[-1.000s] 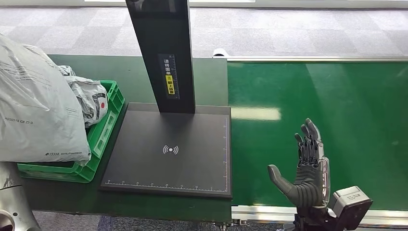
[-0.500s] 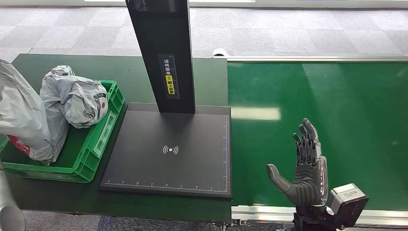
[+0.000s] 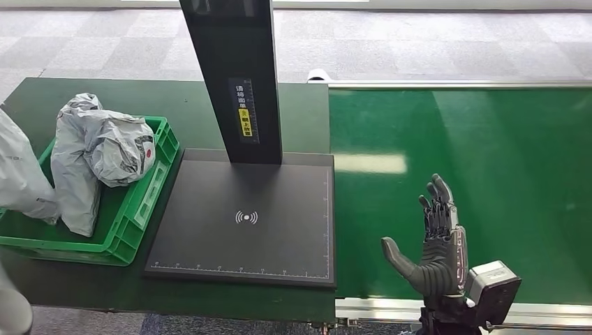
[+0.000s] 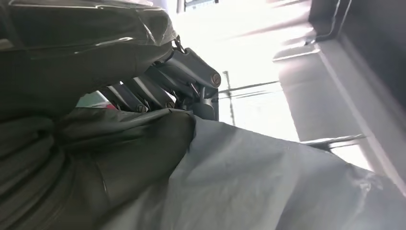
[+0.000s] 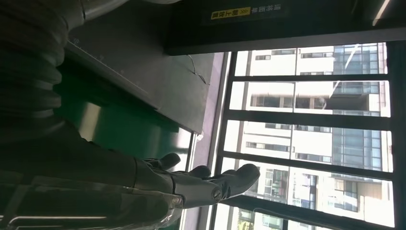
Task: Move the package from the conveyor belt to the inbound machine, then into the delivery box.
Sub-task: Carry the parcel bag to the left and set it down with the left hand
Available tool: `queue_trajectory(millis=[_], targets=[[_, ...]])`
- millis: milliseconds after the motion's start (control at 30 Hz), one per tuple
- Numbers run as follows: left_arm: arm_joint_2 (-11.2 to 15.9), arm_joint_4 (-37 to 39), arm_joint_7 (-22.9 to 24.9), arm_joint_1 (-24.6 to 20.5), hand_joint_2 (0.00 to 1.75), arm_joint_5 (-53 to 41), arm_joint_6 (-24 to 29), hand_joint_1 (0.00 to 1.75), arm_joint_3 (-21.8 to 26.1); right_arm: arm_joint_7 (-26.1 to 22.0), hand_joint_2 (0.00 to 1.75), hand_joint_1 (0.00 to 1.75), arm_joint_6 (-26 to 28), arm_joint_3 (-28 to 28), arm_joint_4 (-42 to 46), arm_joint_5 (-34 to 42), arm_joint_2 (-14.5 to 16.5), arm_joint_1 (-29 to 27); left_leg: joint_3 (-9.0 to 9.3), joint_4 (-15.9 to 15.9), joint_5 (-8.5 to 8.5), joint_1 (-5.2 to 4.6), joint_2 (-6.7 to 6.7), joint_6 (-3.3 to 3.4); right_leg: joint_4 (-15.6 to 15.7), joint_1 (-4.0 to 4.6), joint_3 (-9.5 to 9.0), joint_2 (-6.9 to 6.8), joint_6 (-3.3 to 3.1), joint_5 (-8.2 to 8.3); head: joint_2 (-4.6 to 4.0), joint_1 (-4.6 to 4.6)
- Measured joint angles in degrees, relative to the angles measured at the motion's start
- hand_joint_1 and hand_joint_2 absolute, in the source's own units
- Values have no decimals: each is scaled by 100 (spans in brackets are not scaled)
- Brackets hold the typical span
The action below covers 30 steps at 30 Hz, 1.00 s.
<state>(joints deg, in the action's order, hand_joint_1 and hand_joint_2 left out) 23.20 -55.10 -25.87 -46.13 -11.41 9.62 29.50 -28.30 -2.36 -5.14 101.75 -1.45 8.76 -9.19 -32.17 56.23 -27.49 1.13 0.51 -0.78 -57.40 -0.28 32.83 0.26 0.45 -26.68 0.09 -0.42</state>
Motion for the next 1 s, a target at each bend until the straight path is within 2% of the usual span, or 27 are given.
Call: queue_trajectory(millis=[133, 233, 333, 667, 833, 1000], targets=[[227, -429, 30, -116, 175, 342, -60, 175, 143, -1, 175, 0, 0, -2, -73, 11, -4, 1, 2, 0, 0, 0, 4, 0, 0, 0, 3, 3, -2, 1, 0, 0], [310, -551, 104, -55, 175, 362, -416, 175, 120, -2, 175, 0, -1, 8, -101, 12, -2, 8, 2, 0, 0, 0, -9, -1, 1, 0, 0, -9, -4, -2, 0, 1], [315, -568, 127, 111, 175, 362, -776, 175, -7, -2, 175, 0, -2, 27, -114, 16, -2, 22, 2, 0, 2, -1, -12, -2, 1, -1, -3, -13, -5, -1, 0, 1], [307, -568, 163, 277, 175, 303, -994, 173, -208, -2, 175, 0, -8, 55, -135, 15, -2, 25, 2, 1, 2, -1, -6, -3, 1, 0, 4, -6, -10, 6, 0, 0], [158, -498, 607, 363, 175, -497, -1460, 173, -733, -13, 175, 0, -33, 91, -137, -60, 1, 28, 2, 1, 4, -1, -20, -3, 4, -1, 0, -23, -10, 3, 0, 2], [-99, -46, 902, 271, 175, -1248, -1512, 172, -1495, 40, 175, 0, -86, 109, -137, -175, 48, 54, 4, 3, 7, -4, -11, -3, 3, -5, -1, -17, -11, 12, 0, 1]])
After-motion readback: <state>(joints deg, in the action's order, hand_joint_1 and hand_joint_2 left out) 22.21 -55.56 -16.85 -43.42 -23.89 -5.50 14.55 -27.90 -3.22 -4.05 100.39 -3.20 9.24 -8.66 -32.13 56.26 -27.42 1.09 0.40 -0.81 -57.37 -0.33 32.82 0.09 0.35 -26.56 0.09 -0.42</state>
